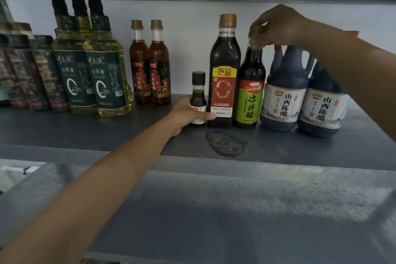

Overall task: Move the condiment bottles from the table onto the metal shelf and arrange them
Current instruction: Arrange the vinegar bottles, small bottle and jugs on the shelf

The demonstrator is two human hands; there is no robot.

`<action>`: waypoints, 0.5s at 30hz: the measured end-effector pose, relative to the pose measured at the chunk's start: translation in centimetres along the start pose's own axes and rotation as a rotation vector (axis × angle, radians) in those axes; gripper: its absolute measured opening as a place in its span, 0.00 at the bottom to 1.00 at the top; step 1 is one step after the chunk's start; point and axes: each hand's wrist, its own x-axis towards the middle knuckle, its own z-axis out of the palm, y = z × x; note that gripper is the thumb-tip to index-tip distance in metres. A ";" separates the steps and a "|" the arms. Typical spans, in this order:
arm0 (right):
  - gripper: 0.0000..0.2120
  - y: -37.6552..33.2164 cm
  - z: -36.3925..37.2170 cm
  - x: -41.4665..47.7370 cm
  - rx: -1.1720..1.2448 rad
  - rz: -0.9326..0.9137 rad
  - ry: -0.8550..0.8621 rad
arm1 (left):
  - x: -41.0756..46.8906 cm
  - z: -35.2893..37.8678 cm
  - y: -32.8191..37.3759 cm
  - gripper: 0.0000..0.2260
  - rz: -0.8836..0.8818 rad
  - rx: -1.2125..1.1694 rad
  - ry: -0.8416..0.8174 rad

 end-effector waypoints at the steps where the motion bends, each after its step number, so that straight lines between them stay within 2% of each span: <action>1: 0.26 -0.1 0.2 -0.1 -0.038 -0.011 0.021 | -0.1 -0.1 0.1 0.23 0.004 -0.003 -0.015; 3: 0.29 -0.8 0.5 -0.3 -0.005 -0.070 0.091 | -0.4 -0.5 0.1 0.28 0.018 -0.017 -0.055; 5: 0.30 -2.2 0.8 -0.6 0.214 -0.132 0.150 | -0.5 -1.1 -0.1 0.34 0.017 -0.015 -0.067; 7: 0.30 -3.9 1.3 -0.7 0.367 -0.175 0.144 | -0.7 -1.4 -0.2 0.34 0.026 0.007 -0.070; 9: 0.28 -5.0 2.2 -0.4 0.333 -0.198 0.115 | -1.1 -1.3 -0.1 0.33 0.041 0.044 -0.071; 12: 0.23 -5.3 3.6 -0.3 0.134 -0.224 0.150 | -1.7 -1.4 -0.4 0.30 0.044 0.097 -0.055; 15: 0.24 -5.3 4.8 -0.6 0.111 -0.216 0.198 | -1.9 -2.1 -0.9 0.27 0.052 0.112 -0.016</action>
